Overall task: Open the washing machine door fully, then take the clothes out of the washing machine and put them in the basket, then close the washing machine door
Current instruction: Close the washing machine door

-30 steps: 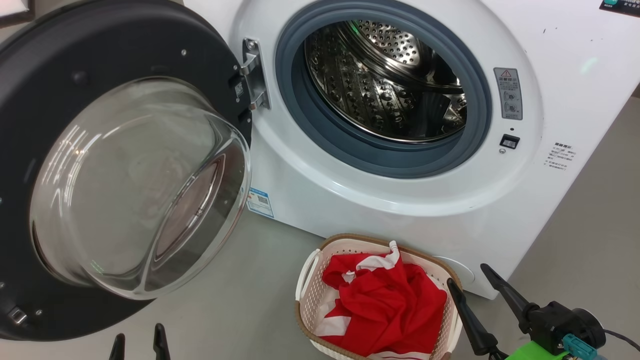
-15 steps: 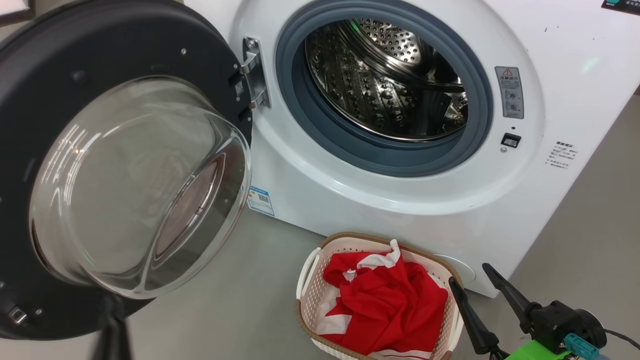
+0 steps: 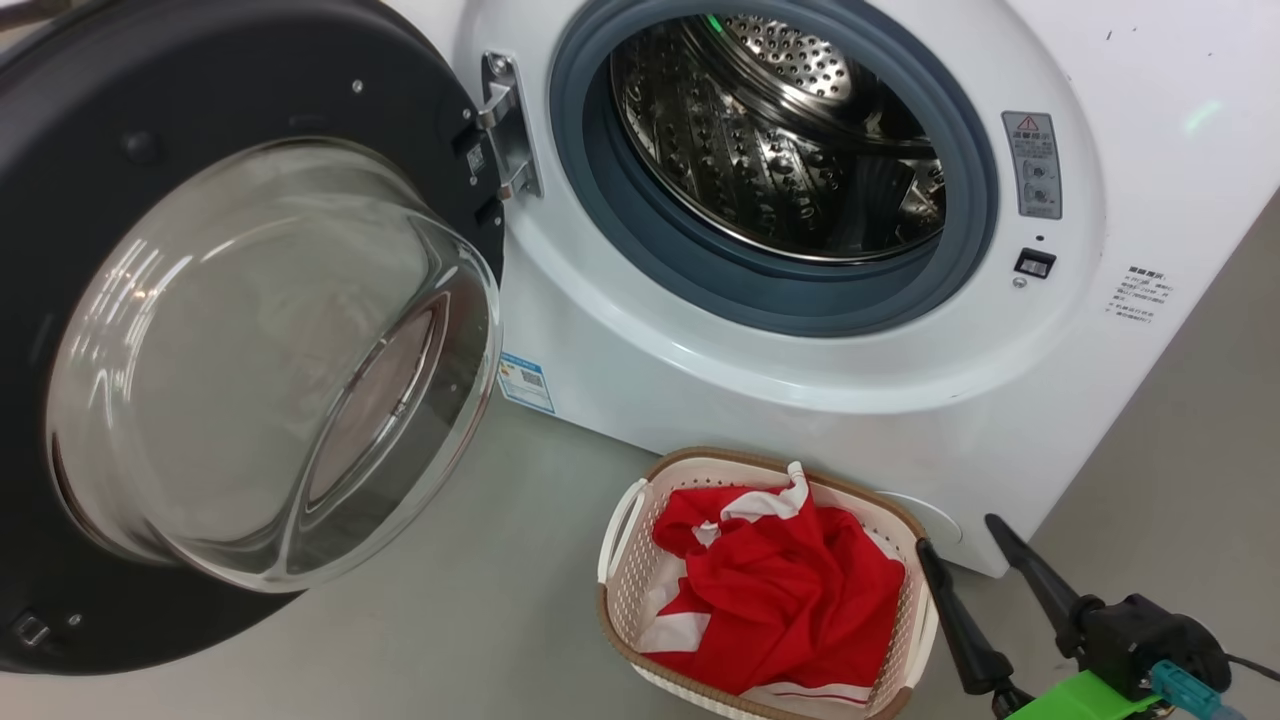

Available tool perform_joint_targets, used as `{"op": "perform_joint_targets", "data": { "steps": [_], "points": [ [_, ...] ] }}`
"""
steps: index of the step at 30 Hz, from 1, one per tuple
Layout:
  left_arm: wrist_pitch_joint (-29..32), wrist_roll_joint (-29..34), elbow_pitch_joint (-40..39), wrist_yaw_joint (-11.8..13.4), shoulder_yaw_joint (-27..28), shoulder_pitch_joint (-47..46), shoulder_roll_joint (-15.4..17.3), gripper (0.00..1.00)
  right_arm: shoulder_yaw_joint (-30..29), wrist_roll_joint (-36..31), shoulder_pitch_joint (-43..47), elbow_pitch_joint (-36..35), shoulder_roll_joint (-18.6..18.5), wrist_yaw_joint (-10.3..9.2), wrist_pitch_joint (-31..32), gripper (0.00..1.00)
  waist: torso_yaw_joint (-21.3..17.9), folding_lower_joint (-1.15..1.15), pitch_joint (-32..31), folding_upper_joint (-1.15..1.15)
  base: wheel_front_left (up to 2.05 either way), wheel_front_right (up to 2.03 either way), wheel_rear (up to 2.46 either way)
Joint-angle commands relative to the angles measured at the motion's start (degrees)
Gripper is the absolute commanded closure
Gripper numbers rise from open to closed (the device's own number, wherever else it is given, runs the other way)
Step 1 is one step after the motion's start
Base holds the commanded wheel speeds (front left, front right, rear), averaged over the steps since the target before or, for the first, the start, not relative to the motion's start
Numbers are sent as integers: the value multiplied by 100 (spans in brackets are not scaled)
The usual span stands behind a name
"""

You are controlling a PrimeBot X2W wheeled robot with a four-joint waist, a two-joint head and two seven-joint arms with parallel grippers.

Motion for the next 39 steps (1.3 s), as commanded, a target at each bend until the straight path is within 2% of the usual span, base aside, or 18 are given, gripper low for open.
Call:
{"op": "perform_joint_targets", "data": {
  "steps": [1,4,8,14,20,26,31,39],
  "points": [
    [-20,-198,77,-44,325,-353,299,100,53,-67,-78,-161,-66,36,-37,0,10,0,38,0,0,0,0],
    [-20,-614,776,-63,619,-845,687,100,-3,-84,-74,-176,-72,36,-37,0,31,0,123,0,0,0,0],
    [223,-1138,1854,-69,688,-1333,1208,100,-53,-102,-97,-187,-74,36,-37,0,68,0,218,0,0,0,0],
    [1961,-2272,3382,-68,767,-1973,1794,100,-75,-115,-144,-187,-70,36,-37,0,121,0,317,0,0,0,0],
    [3475,-2903,4270,-65,696,-2286,2258,100,-69,-123,-203,-194,-47,36,-37,0,142,0,381,0,0,0,0],
    [4741,-3372,4550,-69,547,-2259,2581,100,-102,-132,-187,-222,-46,36,-37,0,157,0,437,0,0,0,0],
    [5753,-3838,4357,-72,351,-2096,2664,100,-150,-130,-173,-238,-55,36,-37,0,162,0,456,0,0,0,0],
    [6601,-4297,3728,-74,217,-1642,2667,100,-216,-162,-144,-279,-33,36,-37,0,170,0,487,0,0,0,0]
  ]
}}
